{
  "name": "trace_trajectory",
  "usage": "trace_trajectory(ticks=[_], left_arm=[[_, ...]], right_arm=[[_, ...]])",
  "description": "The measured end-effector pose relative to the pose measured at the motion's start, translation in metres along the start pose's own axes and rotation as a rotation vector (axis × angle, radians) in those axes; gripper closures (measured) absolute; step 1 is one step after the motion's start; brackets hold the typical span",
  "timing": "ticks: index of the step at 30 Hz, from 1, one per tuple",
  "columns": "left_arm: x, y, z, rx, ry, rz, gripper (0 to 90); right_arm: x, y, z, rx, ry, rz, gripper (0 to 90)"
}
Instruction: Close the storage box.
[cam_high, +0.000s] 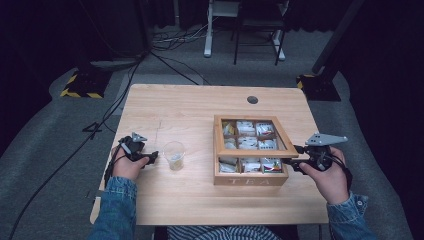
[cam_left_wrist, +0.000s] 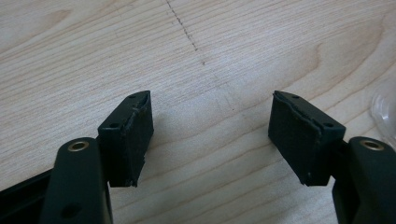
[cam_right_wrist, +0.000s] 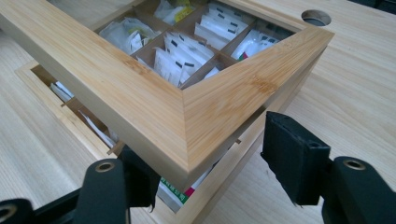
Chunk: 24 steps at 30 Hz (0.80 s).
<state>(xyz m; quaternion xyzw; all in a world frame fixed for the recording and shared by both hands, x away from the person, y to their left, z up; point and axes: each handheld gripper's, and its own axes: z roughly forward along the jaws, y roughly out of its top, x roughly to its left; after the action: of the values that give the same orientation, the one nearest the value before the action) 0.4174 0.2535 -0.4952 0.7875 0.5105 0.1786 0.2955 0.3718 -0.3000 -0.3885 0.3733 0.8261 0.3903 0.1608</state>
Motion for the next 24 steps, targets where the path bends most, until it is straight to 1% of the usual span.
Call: trace_trajectory(ticks=[4, 5, 9, 13, 15, 21, 23, 24], left_arm=[[0.0, 0.0, 0.0, -0.003, -0.002, 0.0, 31.0], [0.0, 0.0, 0.0, -0.004, -0.003, 0.001, 30.8], [0.0, -0.001, 0.001, -0.013, -0.003, 0.002, 30.3], [0.0, -0.001, 0.001, -0.013, -0.004, 0.004, 30.0], [0.0, -0.001, 0.002, -0.017, -0.006, -0.002, 29.8], [0.0, -0.002, 0.002, -0.021, -0.009, 0.001, 29.5], [0.0, -0.004, 0.004, -0.053, -0.009, -0.001, 29.0], [0.0, -0.005, 0.004, -0.063, -0.01, 0.004, 28.0]], right_arm=[[0.001, -0.003, 0.0, 0.005, 0.005, -0.001, 39.9], [0.002, -0.004, 0.0, 0.008, 0.005, 0.0, 38.6], [0.003, -0.008, 0.0, 0.013, 0.02, 0.003, 37.7], [0.004, -0.011, -0.001, 0.022, 0.021, 0.001, 37.6], [0.005, -0.013, 0.0, 0.029, 0.022, 0.001, 37.7], [0.006, -0.019, 0.004, 0.051, 0.033, -0.015, 36.6], [0.007, -0.02, 0.005, 0.054, 0.033, -0.02, 36.6], [0.007, -0.02, 0.005, 0.058, 0.031, -0.019, 36.6]])
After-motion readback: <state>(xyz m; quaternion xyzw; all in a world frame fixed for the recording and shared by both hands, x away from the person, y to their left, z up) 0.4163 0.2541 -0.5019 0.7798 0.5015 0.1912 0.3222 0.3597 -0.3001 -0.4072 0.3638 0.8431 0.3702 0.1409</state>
